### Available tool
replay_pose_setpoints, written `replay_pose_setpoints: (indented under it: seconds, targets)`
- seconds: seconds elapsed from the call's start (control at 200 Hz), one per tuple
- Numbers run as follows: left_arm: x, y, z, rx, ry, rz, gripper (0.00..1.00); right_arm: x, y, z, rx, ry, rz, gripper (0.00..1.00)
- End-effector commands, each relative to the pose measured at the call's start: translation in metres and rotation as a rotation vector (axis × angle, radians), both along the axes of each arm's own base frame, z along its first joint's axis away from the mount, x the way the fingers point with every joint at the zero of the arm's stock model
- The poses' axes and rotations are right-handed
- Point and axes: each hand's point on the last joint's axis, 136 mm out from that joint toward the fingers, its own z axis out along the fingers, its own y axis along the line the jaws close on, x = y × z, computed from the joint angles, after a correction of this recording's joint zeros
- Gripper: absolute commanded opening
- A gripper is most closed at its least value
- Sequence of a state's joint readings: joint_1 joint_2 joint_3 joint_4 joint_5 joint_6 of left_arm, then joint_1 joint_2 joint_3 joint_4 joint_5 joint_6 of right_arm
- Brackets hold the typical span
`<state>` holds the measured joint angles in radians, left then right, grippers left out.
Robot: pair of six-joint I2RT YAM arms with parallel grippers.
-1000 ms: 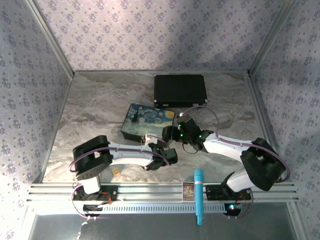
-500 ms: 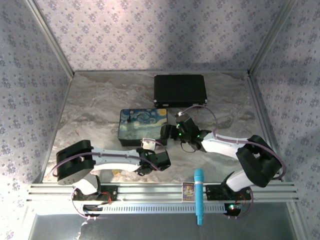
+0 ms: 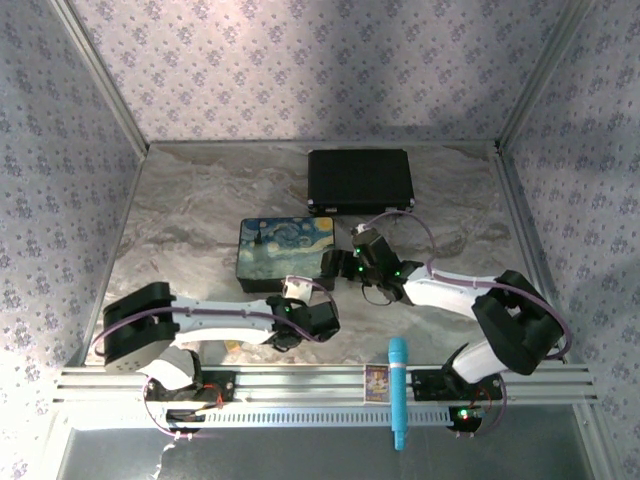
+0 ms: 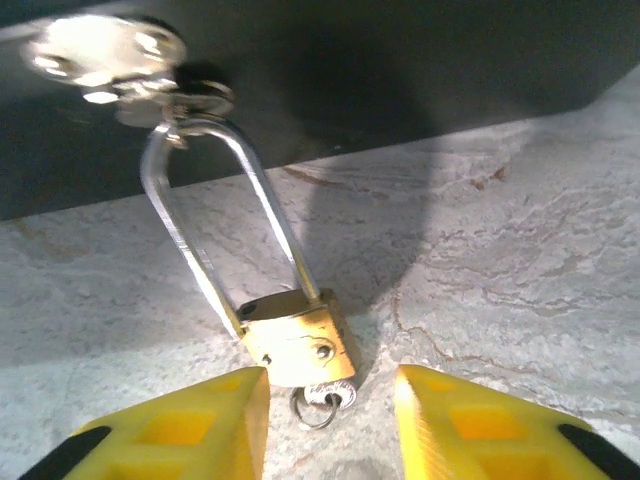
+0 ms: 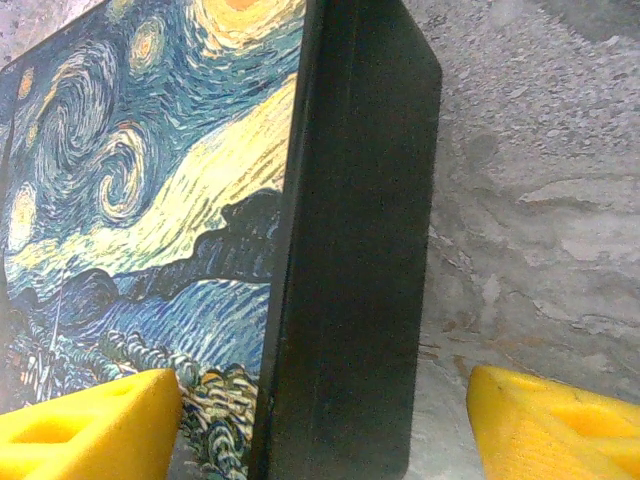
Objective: Unlock the padlock with the key
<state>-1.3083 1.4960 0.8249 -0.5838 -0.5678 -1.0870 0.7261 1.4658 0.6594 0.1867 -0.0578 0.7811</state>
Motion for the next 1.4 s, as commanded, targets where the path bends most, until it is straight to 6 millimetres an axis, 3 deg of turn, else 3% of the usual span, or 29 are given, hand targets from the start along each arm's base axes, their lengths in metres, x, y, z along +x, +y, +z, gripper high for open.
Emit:
replay_pose_setpoints:
  seconds: [0.0,0.18,0.45,0.685,0.85,1.099,1.289,1.394]
  targets:
    - [0.007,0.019,0.021,-0.024,-0.037,0.044,0.45,-0.037,-0.052,-0.064,-0.277,0.171,-0.002,0.77]
    - [0.016,0.017,0.008,-0.096,-0.08,-0.032,0.49,-0.027,-0.048,-0.048,-0.274,0.145,0.023,0.77]
    - [0.021,0.021,-0.015,-0.231,-0.081,-0.094,0.48,-0.032,-0.05,-0.055,-0.262,0.165,0.023,0.76]
    - [0.02,0.023,-0.012,-0.253,-0.093,-0.104,0.48,-0.032,-0.051,-0.058,-0.262,0.174,0.012,0.76]
    - [0.018,0.012,-0.01,-0.316,-0.087,-0.129,0.47,-0.033,-0.051,-0.062,-0.267,0.188,0.013,0.76]
    - [0.02,0.02,-0.029,-0.222,-0.064,-0.099,0.39,-0.035,-0.049,-0.063,-0.263,0.191,0.021,0.76]
    - [0.019,0.02,-0.04,-0.199,-0.041,-0.085,0.38,-0.033,-0.049,-0.063,-0.264,0.186,0.017,0.76]
    - [0.019,0.022,-0.043,-0.159,-0.032,-0.061,0.32,-0.033,-0.05,-0.064,-0.267,0.189,0.016,0.75]
